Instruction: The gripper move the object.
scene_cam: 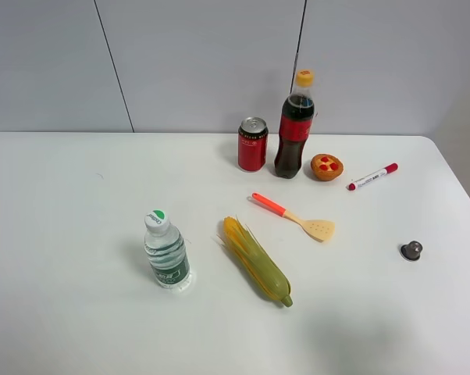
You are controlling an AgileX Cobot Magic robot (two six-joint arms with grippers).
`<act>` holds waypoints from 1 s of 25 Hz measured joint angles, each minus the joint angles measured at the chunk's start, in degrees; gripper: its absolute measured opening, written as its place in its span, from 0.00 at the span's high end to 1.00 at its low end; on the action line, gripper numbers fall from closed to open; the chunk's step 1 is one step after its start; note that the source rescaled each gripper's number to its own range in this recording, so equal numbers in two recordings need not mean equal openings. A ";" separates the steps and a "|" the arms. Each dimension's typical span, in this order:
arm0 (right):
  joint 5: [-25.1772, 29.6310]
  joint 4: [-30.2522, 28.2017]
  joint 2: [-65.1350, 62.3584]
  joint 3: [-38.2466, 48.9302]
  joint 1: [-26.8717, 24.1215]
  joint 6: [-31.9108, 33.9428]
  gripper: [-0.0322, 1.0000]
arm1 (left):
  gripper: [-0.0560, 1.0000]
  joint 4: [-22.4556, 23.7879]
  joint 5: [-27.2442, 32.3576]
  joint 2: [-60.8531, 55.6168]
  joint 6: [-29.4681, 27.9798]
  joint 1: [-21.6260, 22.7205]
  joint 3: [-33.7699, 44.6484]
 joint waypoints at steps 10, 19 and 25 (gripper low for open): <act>0.00 0.00 0.00 0.00 0.00 0.00 0.00 | 0.00 -1.85 -7.08 -18.86 -0.07 2.10 26.70; 0.00 0.00 0.00 0.00 0.00 0.00 0.00 | 0.00 0.22 -6.12 -18.98 -0.28 2.10 28.00; 0.00 0.00 0.00 0.00 0.00 0.00 0.00 | 0.00 0.34 -6.07 -18.98 -0.63 2.10 28.00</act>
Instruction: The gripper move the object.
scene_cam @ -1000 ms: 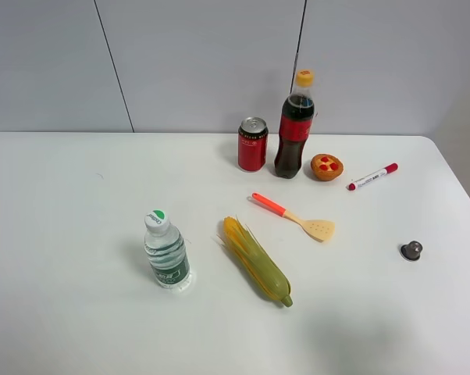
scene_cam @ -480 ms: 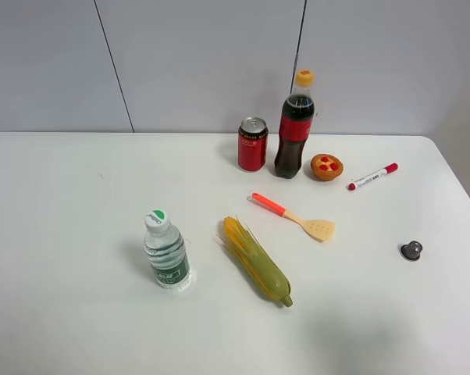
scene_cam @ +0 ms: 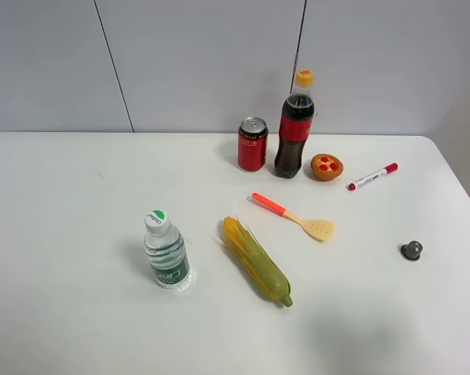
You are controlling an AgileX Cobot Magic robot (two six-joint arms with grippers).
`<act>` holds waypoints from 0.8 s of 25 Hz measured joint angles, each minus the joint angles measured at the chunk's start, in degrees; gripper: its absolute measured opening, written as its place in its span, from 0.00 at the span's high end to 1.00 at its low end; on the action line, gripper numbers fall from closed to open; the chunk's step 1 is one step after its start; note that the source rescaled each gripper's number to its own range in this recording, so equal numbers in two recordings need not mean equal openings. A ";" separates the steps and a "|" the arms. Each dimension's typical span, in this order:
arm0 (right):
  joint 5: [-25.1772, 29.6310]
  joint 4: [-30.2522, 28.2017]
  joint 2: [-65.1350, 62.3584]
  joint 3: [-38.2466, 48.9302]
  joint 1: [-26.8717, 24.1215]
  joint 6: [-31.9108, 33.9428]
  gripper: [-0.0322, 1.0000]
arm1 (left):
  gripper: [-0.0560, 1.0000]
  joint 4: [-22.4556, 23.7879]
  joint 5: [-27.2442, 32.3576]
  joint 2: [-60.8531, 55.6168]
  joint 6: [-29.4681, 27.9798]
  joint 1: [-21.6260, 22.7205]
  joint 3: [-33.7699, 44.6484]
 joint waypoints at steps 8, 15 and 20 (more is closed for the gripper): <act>0.00 0.00 0.00 0.00 0.00 0.00 0.00 | 0.00 0.18 0.00 0.00 0.00 0.00 0.00; 0.00 0.00 0.00 0.00 0.00 0.00 0.00 | 0.00 0.25 0.00 0.00 0.00 0.00 0.00; 0.00 0.00 0.00 0.00 0.00 0.00 0.00 | 0.00 0.25 0.00 0.00 0.00 0.00 0.00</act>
